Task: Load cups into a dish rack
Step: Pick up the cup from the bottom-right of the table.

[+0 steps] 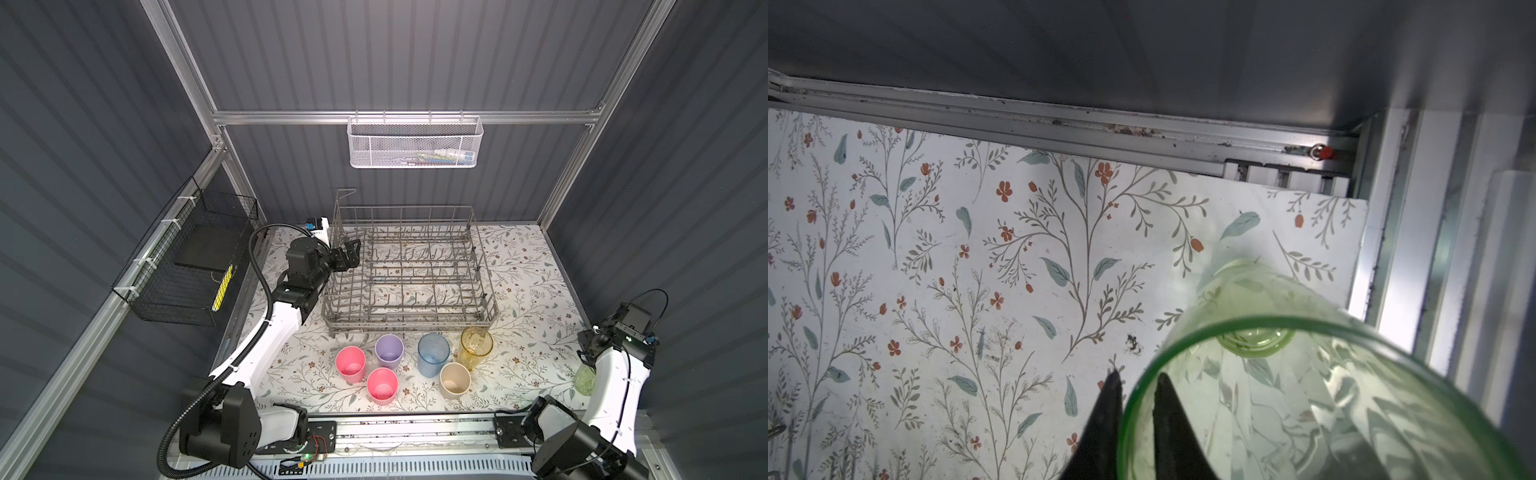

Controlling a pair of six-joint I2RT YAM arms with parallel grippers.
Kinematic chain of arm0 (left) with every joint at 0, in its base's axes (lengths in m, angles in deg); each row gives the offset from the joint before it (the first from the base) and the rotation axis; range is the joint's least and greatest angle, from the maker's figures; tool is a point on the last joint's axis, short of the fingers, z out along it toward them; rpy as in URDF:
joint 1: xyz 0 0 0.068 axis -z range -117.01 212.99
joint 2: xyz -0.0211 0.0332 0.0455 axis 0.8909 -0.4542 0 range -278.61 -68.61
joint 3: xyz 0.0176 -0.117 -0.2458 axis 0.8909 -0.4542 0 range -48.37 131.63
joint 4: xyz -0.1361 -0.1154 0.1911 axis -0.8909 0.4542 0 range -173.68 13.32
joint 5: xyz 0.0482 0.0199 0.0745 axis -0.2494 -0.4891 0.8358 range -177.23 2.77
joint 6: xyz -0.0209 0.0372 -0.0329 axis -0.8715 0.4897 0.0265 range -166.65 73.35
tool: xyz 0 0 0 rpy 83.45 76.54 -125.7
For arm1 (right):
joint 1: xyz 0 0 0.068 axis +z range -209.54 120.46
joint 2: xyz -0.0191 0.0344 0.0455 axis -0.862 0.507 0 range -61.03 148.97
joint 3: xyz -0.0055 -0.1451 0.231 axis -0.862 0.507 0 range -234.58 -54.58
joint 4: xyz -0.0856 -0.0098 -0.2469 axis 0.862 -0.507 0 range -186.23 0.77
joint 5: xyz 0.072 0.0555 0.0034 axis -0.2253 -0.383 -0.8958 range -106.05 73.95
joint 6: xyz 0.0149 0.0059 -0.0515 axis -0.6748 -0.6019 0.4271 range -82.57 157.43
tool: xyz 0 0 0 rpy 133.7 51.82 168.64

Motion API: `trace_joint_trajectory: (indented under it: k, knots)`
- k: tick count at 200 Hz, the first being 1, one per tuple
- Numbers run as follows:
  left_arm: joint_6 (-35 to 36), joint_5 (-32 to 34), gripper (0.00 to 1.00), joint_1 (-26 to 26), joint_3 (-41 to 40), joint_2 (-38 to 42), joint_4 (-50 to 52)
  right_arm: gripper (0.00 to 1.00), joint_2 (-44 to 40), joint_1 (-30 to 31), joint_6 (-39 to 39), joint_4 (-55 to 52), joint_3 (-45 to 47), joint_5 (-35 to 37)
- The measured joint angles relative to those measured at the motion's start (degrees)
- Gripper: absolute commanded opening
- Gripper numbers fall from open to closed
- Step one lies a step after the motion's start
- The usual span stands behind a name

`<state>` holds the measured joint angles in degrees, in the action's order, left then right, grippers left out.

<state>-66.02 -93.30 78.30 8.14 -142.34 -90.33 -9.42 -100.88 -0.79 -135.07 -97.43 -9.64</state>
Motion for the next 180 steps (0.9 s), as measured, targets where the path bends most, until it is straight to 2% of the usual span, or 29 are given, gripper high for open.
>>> trace_joint_trajectory:
  k: [23,100,133,180]
  knots:
    - [0.0,0.0,1.0,0.0,0.0,0.0,-0.1,0.0,-1.4,-0.1,0.6,0.8,-0.3,0.3]
    - [0.0,0.0,1.0,0.0,0.0,0.0,0.0,0.0,-6.4,1.7,0.9,-1.6,-1.4,-5.9]
    - [0.0,0.0,1.0,0.2,0.1,0.0,0.5,0.0,-10.1,6.9,1.0,-3.8,-8.1,-6.8]
    - [0.0,-2.1,1.0,1.2,2.8,0.0,3.2,0.0,-12.7,19.5,0.5,-3.0,-17.0,-9.3]
